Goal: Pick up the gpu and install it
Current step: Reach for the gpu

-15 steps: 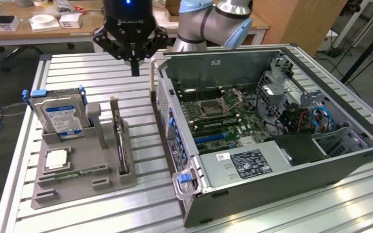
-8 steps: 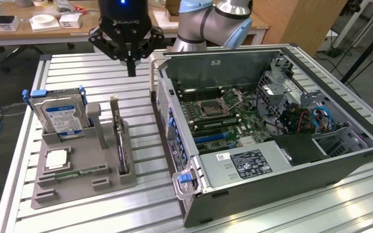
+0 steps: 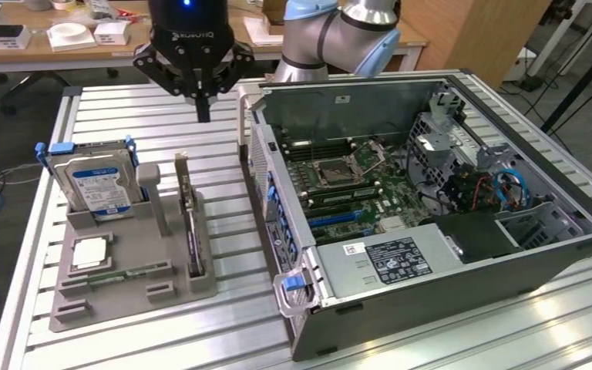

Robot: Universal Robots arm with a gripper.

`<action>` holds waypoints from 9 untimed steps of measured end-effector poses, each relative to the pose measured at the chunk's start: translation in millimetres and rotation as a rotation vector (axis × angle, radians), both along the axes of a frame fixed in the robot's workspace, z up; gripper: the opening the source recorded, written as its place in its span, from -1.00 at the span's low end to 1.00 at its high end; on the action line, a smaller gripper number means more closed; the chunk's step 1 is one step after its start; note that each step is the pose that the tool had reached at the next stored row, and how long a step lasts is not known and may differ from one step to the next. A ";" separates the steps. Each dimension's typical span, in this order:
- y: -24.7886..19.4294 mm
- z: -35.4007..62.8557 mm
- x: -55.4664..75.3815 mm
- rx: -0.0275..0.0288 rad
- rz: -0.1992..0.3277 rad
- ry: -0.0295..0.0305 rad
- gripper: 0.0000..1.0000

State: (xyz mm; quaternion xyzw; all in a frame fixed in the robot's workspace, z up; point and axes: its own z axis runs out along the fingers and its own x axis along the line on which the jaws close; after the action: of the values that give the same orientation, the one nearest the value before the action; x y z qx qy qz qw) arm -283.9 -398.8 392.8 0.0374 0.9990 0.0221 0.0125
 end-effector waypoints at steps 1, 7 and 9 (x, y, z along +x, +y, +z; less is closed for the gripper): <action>0.0 0.0 -0.9 0.0000 0.000 -0.0001 -0.79; 0.0 0.0 -6.2 0.0000 0.000 0.0000 -0.79; 0.0 0.0 -7.9 0.0000 0.000 0.0000 -0.79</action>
State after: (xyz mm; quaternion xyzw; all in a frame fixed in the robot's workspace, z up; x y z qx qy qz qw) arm -291.8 -398.8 392.7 0.0374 0.9990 0.0221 0.0125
